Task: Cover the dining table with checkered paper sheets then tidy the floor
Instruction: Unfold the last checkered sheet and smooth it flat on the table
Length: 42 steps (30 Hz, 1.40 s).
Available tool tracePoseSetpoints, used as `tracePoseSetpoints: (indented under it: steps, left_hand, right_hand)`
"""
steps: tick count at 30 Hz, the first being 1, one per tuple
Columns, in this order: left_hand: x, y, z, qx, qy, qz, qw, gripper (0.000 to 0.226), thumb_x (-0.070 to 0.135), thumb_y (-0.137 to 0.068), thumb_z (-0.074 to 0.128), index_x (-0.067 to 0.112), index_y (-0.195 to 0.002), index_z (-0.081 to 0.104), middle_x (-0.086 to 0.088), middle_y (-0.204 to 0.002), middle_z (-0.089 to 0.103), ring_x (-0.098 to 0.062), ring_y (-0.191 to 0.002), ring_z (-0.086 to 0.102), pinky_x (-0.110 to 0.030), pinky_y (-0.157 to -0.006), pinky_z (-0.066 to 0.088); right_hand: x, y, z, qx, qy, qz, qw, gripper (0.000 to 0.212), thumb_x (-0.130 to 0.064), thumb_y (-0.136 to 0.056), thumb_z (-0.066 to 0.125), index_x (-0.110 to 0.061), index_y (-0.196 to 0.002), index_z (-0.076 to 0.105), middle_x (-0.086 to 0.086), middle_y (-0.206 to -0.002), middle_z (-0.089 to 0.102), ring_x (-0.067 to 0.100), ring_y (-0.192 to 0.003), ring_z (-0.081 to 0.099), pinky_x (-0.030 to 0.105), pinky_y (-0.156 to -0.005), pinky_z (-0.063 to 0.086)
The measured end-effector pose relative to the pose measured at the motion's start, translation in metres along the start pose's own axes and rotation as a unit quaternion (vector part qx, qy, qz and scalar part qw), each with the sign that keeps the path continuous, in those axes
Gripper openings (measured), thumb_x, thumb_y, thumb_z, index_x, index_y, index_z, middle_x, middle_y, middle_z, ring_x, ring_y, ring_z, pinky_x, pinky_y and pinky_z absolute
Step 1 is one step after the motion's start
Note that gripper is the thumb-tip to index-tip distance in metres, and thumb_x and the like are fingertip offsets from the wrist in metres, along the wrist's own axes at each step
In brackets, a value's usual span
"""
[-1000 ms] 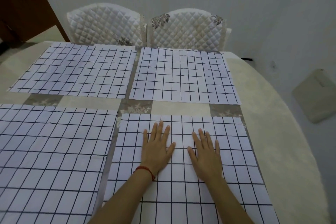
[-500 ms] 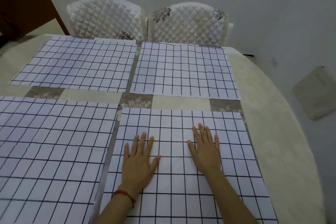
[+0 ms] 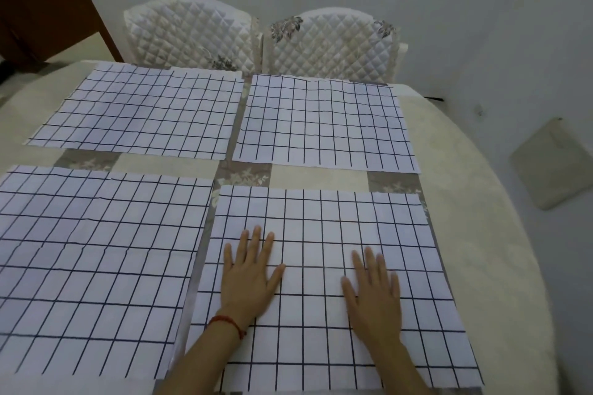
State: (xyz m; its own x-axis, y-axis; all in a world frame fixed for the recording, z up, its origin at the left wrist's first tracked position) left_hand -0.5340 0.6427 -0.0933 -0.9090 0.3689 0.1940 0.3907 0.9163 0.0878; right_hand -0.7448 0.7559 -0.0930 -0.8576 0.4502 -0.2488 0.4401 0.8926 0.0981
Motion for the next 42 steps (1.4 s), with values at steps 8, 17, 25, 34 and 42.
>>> tracePoseSetpoints:
  steps: [8, 17, 25, 34, 42]
  left_hand:
    - [0.0, -0.001, 0.003, -0.016, 0.014, -0.004, 1.0, 0.086, 0.069, -0.063, -0.034, 0.029, -0.139, -0.022, 0.005, -0.152, -0.021, -0.018, -0.14, -0.023, -0.043, -0.114, -0.015]
    - [0.02, 0.034, -0.035, -0.018, 0.078, 0.011, 0.997, 0.06, 0.048, -0.094, 0.03, 0.019, -0.145, 0.02, -0.004, -0.157, 0.012, -0.019, -0.146, 0.006, -0.039, -0.118, 0.002]
    - [0.057, 0.109, -0.103, 0.053, 0.175, 0.071, 0.981, 0.05, 0.031, -0.091, 0.053, 0.012, -0.136, 0.044, -0.01, -0.146, 0.04, -0.024, -0.139, 0.03, -0.037, -0.115, 0.023]
    - [0.069, 0.226, -0.135, 0.095, 0.2, 0.052, 0.974, 0.046, 0.031, -0.089, 0.056, 0.012, -0.13, 0.05, -0.007, -0.133, 0.053, -0.022, -0.127, 0.043, -0.035, -0.105, 0.033]
    - [0.053, 0.348, -0.176, 0.157, 0.279, 0.045, 0.946, 0.031, 0.023, -0.087, 0.06, 0.012, -0.117, 0.06, -0.004, -0.119, 0.061, -0.018, -0.109, 0.055, -0.029, -0.092, 0.043]
  right_hand:
    - [0.051, 0.02, -0.018, -0.016, -0.015, 0.096, 0.995, 0.058, -0.048, -0.096, 0.021, -0.034, -0.144, -0.008, -0.003, -0.158, -0.009, 0.015, -0.145, -0.011, 0.04, -0.117, -0.008]
    - [0.035, 0.045, -0.081, 0.017, -0.189, 0.056, 0.98, 0.053, -0.035, -0.097, 0.038, -0.017, -0.145, 0.024, 0.004, -0.154, 0.025, 0.018, -0.143, 0.02, 0.036, -0.119, 0.012]
    - [0.023, 0.119, -0.147, 0.065, -0.243, 0.021, 0.968, 0.047, -0.033, -0.096, 0.043, -0.017, -0.14, 0.038, 0.004, -0.147, 0.039, 0.019, -0.137, 0.032, 0.036, -0.115, 0.026]
    - [0.016, 0.223, -0.176, 0.086, -0.258, -0.033, 0.962, 0.042, -0.032, -0.096, 0.043, -0.016, -0.136, 0.045, 0.002, -0.143, 0.045, 0.015, -0.133, 0.035, 0.032, -0.111, 0.028]
    - [-0.013, 0.323, -0.191, 0.125, -0.302, -0.103, 0.94, 0.032, -0.025, -0.094, 0.049, -0.016, -0.123, 0.056, -0.003, -0.123, 0.056, 0.001, -0.109, 0.045, 0.012, -0.092, 0.029]
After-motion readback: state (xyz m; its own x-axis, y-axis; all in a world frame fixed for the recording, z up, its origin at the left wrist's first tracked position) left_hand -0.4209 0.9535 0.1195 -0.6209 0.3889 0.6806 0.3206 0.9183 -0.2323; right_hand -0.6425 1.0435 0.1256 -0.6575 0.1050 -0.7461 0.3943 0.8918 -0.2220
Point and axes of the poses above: each hand's wrist, its own y-axis away from the middle knuckle, its own z-axis out of the palm, x = y × z, the point moved 10 cm from there along -y, towards the middle knuckle
